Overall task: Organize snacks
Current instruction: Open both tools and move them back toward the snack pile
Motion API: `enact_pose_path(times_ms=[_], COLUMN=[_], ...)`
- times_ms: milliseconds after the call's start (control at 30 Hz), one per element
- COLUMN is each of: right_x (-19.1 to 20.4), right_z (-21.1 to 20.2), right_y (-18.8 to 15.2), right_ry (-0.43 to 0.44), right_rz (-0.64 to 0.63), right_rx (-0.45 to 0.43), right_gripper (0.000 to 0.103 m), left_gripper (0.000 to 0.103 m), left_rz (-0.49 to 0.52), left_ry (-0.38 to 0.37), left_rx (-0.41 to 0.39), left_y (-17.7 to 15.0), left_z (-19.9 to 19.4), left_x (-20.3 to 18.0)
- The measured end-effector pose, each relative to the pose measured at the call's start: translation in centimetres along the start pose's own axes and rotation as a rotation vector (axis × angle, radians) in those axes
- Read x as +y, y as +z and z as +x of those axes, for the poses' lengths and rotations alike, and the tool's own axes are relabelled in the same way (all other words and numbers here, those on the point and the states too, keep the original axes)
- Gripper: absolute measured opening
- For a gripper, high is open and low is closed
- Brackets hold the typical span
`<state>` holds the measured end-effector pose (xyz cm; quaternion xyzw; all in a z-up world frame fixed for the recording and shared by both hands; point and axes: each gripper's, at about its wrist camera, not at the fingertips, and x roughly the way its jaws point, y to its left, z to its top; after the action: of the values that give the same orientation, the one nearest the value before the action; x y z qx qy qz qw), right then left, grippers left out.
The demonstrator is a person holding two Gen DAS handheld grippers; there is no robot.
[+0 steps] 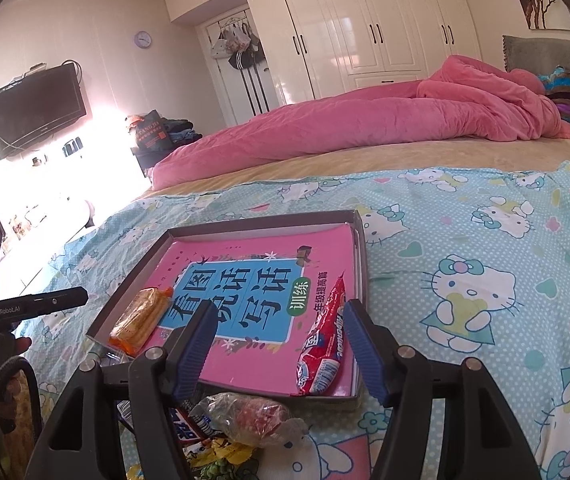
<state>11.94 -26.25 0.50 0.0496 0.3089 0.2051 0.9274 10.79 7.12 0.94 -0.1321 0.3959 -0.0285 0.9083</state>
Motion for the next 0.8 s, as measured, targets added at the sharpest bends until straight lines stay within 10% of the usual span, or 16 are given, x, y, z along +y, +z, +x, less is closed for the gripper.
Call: enact_pose_path(times_ms=[800], right_x=[1.9], right_z=[-1.2], right_y=[-1.7], right_ry=[-0.039], right_rz=[-0.064], right_rx=[0.054], right_gripper=[0.071], left_gripper=[0.077], left_rz=[-0.014], left_ry=[0.009], left_rx=[0.087], left_y=[-2.1], left_z=[-0.8], left_x=[0.3])
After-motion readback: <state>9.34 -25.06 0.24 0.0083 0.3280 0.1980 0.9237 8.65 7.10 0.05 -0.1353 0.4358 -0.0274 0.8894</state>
